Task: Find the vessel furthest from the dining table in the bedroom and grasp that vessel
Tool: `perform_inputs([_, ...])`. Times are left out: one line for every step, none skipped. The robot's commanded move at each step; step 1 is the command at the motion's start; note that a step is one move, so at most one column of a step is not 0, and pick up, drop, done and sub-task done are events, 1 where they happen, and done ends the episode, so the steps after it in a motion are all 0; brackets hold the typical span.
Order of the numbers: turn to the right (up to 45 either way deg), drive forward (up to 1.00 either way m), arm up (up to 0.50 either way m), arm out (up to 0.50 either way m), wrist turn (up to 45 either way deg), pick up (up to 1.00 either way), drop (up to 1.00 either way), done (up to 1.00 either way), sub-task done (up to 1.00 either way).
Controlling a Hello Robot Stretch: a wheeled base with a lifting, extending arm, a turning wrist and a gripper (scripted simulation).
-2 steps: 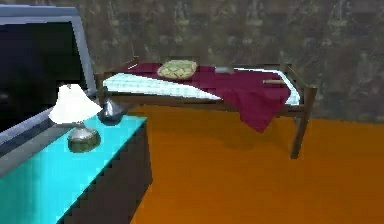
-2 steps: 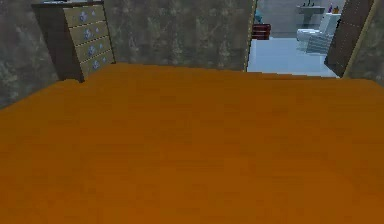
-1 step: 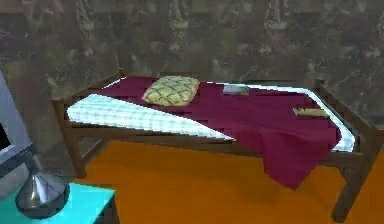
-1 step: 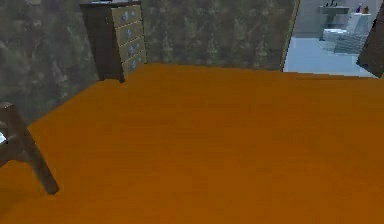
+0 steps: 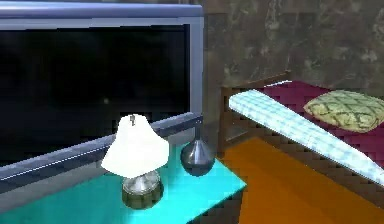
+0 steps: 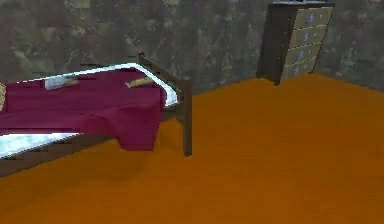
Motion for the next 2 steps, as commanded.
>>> perform_inputs([-45.0,0.00,0.00,0.00,0.0,0.00,0.00,0.00,0.00])
perform_inputs([-36.0,0.00,0.00,0.00,0.0,0.00,0.00,0.00,0.00])
